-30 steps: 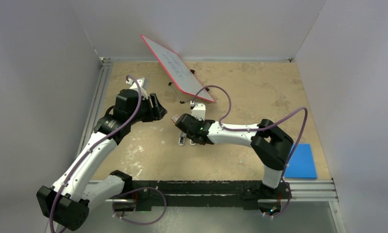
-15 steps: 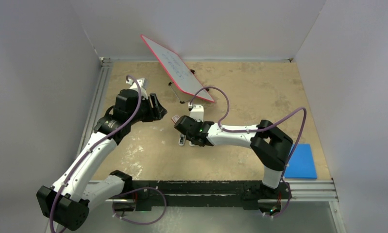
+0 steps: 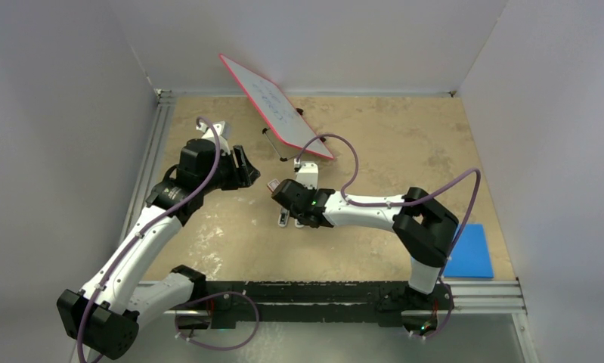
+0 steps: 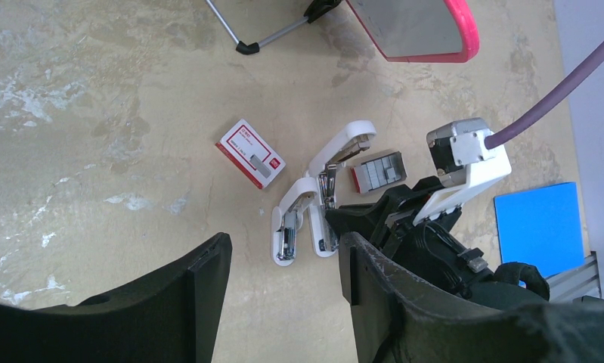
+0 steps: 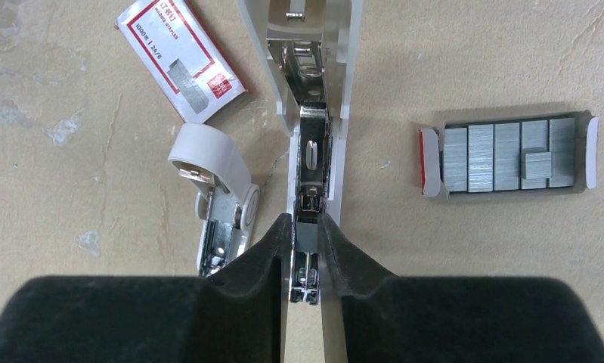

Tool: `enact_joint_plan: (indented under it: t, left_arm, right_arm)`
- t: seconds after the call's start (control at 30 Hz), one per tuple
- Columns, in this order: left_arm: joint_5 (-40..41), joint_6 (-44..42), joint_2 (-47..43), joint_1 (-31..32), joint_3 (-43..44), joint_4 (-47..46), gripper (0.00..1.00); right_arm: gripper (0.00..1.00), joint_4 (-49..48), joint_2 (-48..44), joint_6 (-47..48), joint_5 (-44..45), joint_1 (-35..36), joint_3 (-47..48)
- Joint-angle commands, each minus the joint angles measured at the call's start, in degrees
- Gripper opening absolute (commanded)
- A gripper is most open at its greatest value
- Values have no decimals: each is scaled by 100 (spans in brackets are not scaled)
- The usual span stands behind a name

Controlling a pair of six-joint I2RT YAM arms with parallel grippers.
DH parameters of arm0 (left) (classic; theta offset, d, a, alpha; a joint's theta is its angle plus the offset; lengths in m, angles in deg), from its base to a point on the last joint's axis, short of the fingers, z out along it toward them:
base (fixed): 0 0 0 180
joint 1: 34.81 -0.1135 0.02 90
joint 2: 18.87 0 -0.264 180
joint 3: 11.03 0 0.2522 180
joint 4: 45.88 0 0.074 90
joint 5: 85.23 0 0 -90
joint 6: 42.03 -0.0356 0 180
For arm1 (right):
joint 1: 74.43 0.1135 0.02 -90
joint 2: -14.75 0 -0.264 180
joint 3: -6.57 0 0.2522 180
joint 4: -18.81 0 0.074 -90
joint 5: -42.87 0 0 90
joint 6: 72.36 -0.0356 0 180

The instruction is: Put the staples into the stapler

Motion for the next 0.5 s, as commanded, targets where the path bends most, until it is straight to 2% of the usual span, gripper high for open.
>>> enact_joint_plan:
  t: [0.0,0.47]
  left_arm:
    - [-2,-57,-32,13,12,-94,55]
    - [-19,-68,2,13,23,-93,55]
  right_arm:
    - [20,-98,-194,-38,221,39,164]
    - [28,-236,147,163,346,34,357]
